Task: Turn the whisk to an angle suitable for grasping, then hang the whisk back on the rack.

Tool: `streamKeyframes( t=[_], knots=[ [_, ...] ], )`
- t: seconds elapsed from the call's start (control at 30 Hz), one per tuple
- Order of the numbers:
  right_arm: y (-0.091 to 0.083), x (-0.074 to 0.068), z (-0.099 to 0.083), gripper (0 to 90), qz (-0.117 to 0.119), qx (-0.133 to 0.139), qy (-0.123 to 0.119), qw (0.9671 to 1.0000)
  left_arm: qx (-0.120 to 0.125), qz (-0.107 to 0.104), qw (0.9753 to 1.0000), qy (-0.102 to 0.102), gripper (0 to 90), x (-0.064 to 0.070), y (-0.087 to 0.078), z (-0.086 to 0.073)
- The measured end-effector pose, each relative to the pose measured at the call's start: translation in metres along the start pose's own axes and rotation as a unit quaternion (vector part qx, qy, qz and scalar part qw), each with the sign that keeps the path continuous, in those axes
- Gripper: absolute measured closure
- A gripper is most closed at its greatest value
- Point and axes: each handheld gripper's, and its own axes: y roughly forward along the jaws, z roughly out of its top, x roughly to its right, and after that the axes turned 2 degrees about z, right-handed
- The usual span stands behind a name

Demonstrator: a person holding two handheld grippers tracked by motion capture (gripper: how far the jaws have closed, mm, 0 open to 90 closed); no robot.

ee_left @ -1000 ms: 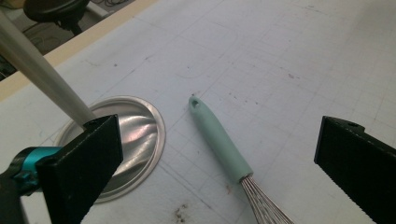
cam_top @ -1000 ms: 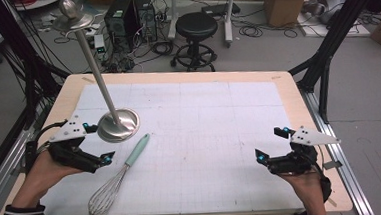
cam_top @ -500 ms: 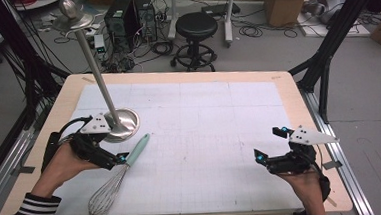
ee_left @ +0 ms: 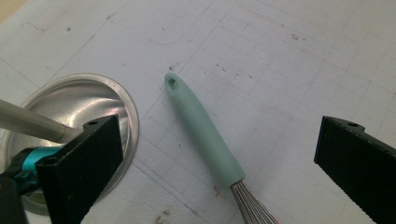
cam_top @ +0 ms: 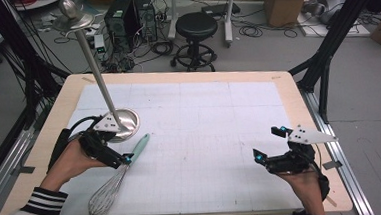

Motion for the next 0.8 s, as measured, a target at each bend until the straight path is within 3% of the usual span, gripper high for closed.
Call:
streamKeyframes(
  t=[0.43,0.63,0.8],
  knots=[
    [-0.002,-0.001,-0.001,0.6,0.001,-0.001,0.0,1.0,-0.025,-0.008,0.9995,-0.015,1.7,-0.001,0.017,0.0],
    [-0.002,-0.001,-0.001,0.6,0.003,0.0,0.0,1.0,-0.056,-0.012,0.9982,-0.016,1.7,0.001,0.029,0.001],
    [0.0,-0.001,0.0,0.6,0.004,0.0,-0.001,1.0,-0.09,-0.014,0.9956,-0.021,1.7,-0.002,0.041,0.001]
  ],
)
